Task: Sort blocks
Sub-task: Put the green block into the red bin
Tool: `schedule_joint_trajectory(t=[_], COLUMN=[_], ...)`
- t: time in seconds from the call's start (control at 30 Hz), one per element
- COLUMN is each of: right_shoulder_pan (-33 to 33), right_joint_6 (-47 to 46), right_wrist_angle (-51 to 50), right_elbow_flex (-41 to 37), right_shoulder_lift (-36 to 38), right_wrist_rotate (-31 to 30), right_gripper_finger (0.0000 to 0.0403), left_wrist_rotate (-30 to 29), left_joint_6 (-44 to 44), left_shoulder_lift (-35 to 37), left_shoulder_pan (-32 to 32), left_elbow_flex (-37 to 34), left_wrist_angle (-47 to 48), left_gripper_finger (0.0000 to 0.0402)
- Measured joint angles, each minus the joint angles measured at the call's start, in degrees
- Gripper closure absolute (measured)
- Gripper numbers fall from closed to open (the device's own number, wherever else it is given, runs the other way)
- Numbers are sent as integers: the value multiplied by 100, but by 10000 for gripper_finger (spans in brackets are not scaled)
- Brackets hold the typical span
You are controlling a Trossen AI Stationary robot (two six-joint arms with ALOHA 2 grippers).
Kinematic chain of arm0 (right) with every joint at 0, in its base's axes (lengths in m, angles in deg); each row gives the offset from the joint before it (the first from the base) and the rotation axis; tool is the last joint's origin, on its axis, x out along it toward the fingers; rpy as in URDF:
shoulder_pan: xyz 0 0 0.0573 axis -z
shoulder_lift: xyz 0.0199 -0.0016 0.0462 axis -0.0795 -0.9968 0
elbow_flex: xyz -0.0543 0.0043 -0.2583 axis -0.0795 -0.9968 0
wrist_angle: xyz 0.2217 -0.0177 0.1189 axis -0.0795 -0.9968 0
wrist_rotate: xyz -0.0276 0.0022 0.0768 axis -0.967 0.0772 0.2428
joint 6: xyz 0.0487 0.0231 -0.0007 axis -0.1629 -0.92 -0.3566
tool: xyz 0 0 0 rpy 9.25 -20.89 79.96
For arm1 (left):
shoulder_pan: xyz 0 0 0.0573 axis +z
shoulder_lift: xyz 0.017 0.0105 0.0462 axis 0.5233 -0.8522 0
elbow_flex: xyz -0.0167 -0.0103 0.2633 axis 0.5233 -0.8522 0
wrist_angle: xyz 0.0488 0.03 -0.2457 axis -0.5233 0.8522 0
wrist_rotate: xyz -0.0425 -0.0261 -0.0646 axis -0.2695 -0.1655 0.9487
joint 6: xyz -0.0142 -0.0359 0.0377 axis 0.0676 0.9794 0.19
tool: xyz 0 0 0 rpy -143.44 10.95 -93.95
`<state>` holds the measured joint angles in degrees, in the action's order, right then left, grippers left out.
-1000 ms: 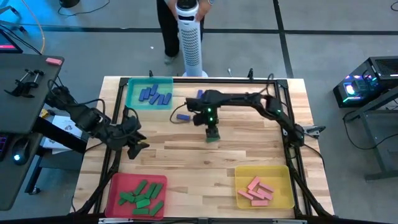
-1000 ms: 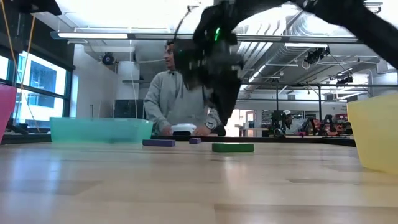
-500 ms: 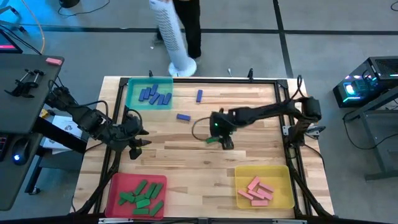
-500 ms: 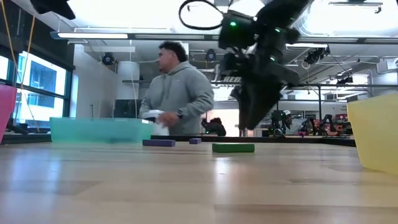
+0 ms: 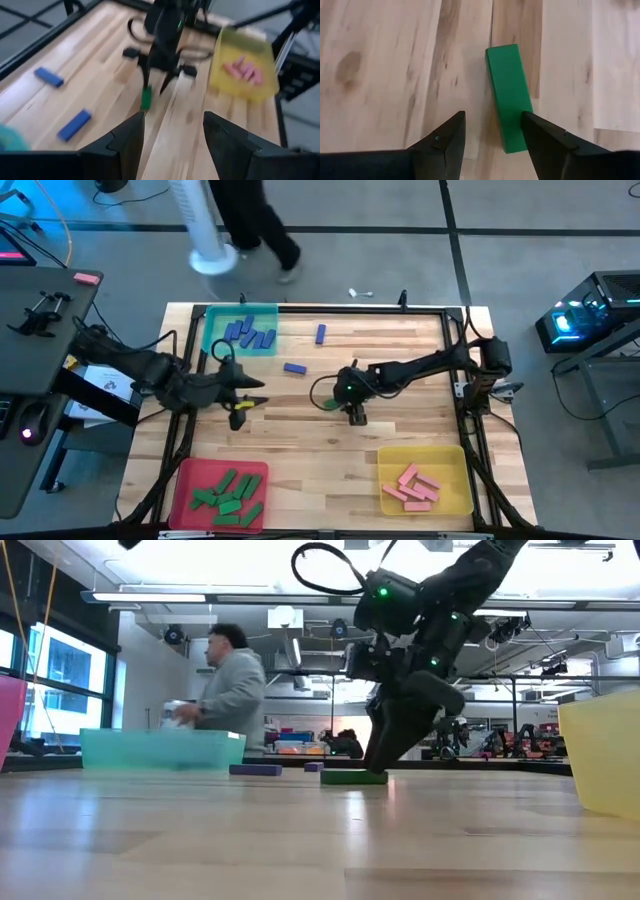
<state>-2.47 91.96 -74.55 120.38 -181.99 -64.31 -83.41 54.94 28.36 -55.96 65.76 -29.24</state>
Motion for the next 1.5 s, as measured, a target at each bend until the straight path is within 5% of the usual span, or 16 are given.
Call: schedule_joint_trajectory(t=[0.27,0.63,0.77,0.87,1.03,1.3,1.5], right_shoulder_pan=[-2,142,140,155,369,987,1042], right_joint_6=[-99,301,-194,-415,-1074,-1480,-2063], right_wrist_angle=[4,-5,0,-44,-428,485,2038], right_elbow_flex=[699,186,97,126,104,145,166], right_shoulder_lift=[43,-449,-503,-411,363,2459,2936], right_wrist_rotate=[317,215,172,273,41,822,1342], right_gripper_finger=[226,230,286,349,351,351,351], left_wrist_rotate=[6,48,848,928,1309,1400,756], left_joint_6=[-410,-183,552,583,662,387,-705], left_shoulder_lift=[-485,-1134,-1380,-1559,-1406,-912,-1076], left_shoulder_pan=[285,314,577,691,869,1230,1743], left_elbow_flex=[-2,-2,-2,-12,-698,-2505,-2642], left_wrist_angle=[-1260,-1457,-1475,-1639,-2056,-6178,-7890], left_gripper_finger=[214,214,219,232,252,259,239])
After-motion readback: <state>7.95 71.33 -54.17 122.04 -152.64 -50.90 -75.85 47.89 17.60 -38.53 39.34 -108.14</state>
